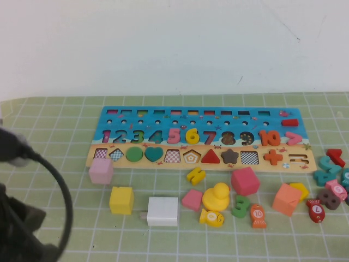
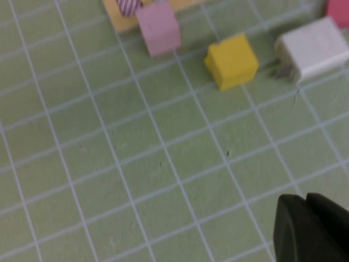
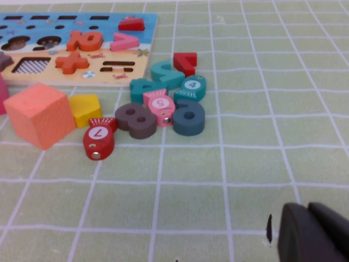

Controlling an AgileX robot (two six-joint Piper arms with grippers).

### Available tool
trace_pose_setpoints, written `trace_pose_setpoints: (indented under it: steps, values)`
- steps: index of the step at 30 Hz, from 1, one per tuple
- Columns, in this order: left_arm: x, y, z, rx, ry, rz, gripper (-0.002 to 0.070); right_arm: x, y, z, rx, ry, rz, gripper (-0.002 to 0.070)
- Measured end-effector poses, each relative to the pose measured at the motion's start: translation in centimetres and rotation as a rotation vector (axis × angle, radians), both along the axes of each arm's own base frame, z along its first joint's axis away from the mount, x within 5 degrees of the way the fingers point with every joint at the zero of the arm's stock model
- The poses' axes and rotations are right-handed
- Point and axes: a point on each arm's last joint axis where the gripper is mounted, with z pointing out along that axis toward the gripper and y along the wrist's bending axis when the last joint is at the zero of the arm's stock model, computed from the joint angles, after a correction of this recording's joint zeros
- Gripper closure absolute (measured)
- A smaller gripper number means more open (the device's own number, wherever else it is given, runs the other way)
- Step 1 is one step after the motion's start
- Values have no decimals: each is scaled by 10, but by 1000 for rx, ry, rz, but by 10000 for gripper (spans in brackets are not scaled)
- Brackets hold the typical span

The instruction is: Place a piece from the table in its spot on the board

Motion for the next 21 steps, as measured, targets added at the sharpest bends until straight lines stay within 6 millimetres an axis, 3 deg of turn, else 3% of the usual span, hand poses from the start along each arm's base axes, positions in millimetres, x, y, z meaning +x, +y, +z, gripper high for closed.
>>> trace_pose_setpoints:
  steps: [8, 15, 21]
  values:
    - [-14, 8, -38, -2, 6, -14, 677, 0, 0, 0, 0, 0, 0, 679]
    - [-36, 25, -49, -211, -373, -24, 677, 0, 0, 0, 0, 0, 0, 679]
    - [-58, 47, -77, -311, -619, 108, 677, 0, 0, 0, 0, 0, 0, 679]
